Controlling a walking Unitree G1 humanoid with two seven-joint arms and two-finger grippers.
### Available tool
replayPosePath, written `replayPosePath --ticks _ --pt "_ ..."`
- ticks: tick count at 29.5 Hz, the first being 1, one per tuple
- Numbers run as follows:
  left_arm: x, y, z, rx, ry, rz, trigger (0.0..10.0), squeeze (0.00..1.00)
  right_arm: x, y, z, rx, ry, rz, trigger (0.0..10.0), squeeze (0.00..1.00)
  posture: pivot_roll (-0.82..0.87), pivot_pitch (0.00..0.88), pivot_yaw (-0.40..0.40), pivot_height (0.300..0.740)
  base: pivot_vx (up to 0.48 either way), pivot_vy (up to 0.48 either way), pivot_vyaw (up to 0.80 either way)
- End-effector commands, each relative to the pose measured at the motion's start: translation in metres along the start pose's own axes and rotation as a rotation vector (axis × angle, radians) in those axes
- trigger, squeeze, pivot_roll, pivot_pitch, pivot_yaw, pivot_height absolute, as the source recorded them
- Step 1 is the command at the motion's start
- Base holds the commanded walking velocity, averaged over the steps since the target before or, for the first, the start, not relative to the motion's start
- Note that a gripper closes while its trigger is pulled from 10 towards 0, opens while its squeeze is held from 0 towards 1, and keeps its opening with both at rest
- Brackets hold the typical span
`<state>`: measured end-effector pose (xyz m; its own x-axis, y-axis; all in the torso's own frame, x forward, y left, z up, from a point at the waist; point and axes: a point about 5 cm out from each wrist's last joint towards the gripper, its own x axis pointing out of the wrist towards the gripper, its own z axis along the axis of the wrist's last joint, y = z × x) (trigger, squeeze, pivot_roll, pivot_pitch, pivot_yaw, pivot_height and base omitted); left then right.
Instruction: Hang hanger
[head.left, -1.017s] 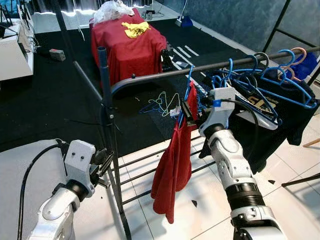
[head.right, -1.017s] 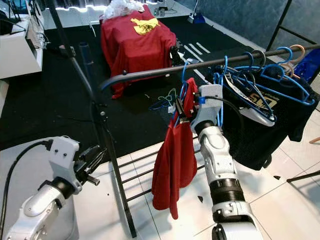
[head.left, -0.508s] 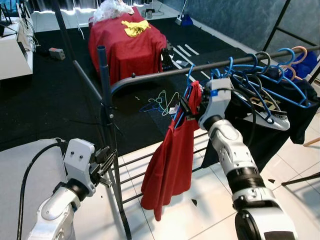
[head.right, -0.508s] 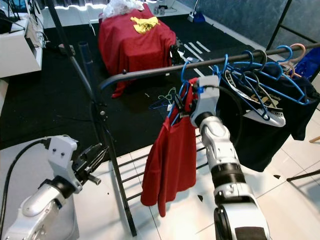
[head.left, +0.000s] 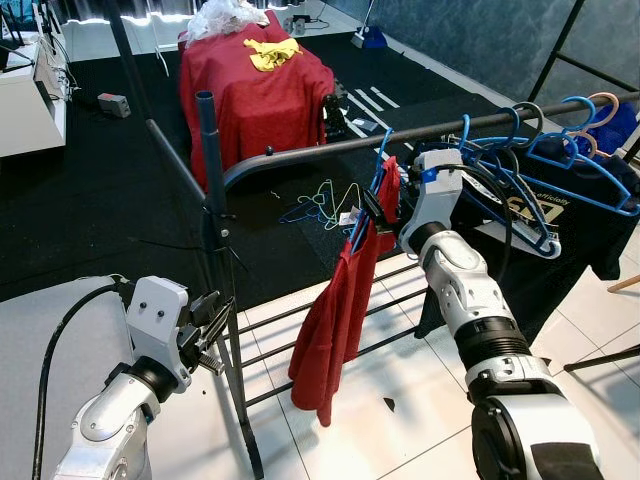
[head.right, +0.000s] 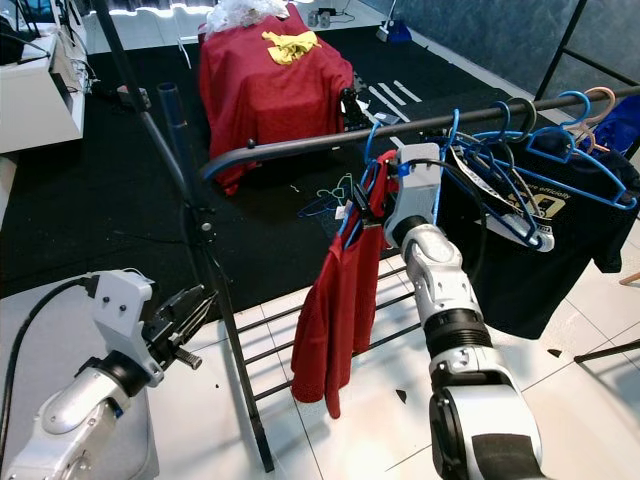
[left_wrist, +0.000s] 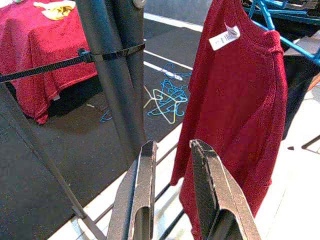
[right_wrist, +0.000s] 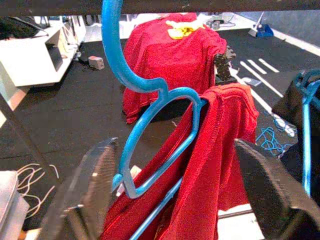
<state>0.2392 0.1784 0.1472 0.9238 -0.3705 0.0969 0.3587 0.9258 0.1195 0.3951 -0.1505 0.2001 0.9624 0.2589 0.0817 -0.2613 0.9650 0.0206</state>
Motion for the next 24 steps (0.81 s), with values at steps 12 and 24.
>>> replayPosePath --ticks 12,24 --pt "-0.003 0.004 0.001 0.016 0.014 0.001 10.0 0.0 0.002 -0.003 -0.002 -0.005 0.011 0.032 0.0 0.0 0.0 0.108 -0.061 0.74 0.0 0.0 0.0" --pt "0.007 0.001 0.002 0.003 -0.003 -0.004 10.0 0.0 -0.001 -0.001 -0.004 -0.001 0.001 0.036 0.0 0.0 -0.01 0.093 -0.057 0.74 0.0 0.0 0.0"
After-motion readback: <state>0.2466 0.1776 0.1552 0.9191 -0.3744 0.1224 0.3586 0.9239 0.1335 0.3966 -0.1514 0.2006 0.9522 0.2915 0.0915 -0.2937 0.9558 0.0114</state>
